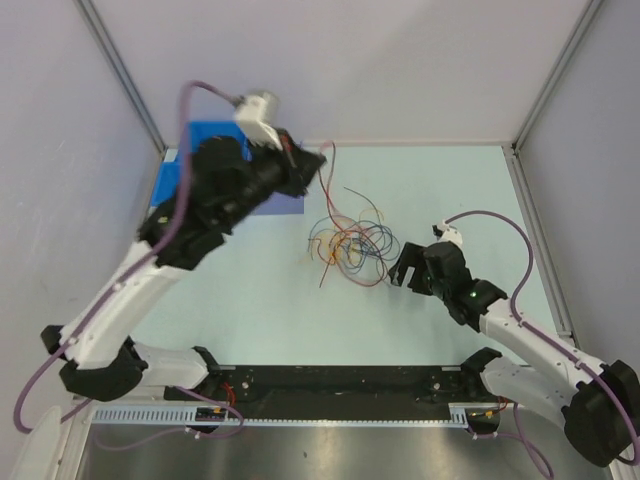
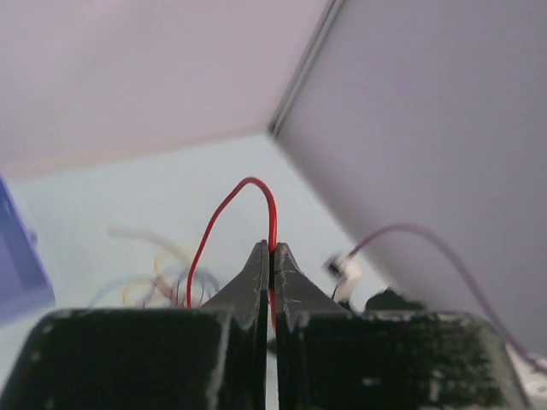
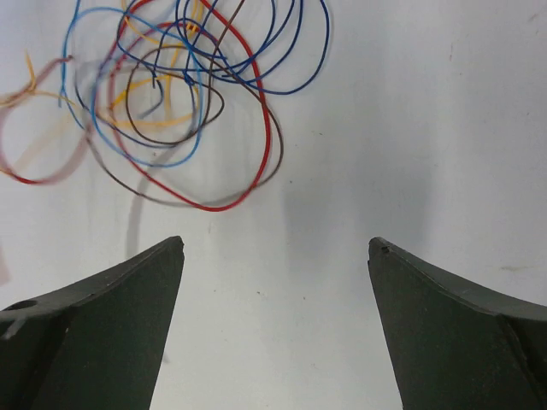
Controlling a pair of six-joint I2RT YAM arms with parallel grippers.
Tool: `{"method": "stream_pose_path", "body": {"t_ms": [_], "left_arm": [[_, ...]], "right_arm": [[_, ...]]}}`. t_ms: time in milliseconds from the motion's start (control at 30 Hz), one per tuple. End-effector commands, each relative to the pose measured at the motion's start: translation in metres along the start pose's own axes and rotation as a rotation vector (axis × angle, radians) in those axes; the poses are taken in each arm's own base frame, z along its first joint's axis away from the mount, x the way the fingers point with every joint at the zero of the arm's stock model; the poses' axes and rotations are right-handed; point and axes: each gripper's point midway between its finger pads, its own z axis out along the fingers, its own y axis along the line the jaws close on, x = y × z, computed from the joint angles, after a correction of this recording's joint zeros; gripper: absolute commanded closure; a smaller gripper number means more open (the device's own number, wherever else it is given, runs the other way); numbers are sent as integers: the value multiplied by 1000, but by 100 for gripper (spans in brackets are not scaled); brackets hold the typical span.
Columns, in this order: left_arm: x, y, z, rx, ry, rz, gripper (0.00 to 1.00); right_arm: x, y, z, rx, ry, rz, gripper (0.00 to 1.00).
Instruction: Untangle the cables
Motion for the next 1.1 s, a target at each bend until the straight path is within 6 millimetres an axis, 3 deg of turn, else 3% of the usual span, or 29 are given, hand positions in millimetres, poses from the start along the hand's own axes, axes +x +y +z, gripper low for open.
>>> {"method": "stream_pose_path", "body": {"t_ms": [0, 67, 133, 167, 233, 267, 333, 367, 433, 567, 667, 733, 767, 833, 867, 933, 967, 1067], "left_arm": [[-79, -18, -50, 42, -158, 105, 100], [-74, -18, -49, 46, -138, 108, 100], [-54, -15, -41, 50, -95, 107, 100], [-18, -1, -30, 23, -19, 114, 99], [16, 10, -20, 10, 27, 90, 100], [65, 29, -9, -25, 127, 95, 100], [101, 29, -5, 25, 182, 67, 100], [136, 40, -1, 25, 255, 62, 100], [153, 28, 0, 106, 309, 39, 100], [110, 7, -11, 213, 172, 125, 100], [54, -7, -17, 241, -17, 181, 100], [29, -24, -16, 295, -61, 218, 100], [-3, -50, -31, 392, -124, 232, 100], [-34, -70, -42, 455, -188, 246, 100], [-68, -83, -53, 475, -260, 248, 100], [-94, -87, -63, 457, -298, 252, 100], [-118, -94, -76, 465, -349, 257, 100], [-137, -99, -95, 481, -423, 287, 100]], "right_arm": [[-24, 14, -8, -68, -74, 20, 6], [-29, 13, -10, -72, -87, 28, 6], [-30, 12, -12, -72, -90, 30, 7], [-31, 12, -15, -74, -92, 32, 6], [-33, 10, -17, -72, -95, 31, 7], [-34, 10, -19, -76, -103, 31, 7], [-35, 5, -20, -59, -108, 22, 6], [-35, 4, -21, -56, -108, 17, 6], [-35, 3, -21, -52, -111, 7, 6], [-38, 11, -21, -97, -113, -27, 6], [-40, 23, -24, -160, -117, -27, 6], [-42, 31, -27, -197, -122, -32, 6], [-43, 35, -28, -218, -126, -34, 6], [-47, 38, -31, -235, -142, -36, 6], [-48, 39, -33, -242, -150, -39, 6], [-53, 40, -37, -247, -174, -43, 6], [-54, 38, -38, -243, -181, -44, 6], [-62, 35, -45, -233, -220, -50, 5]]}}
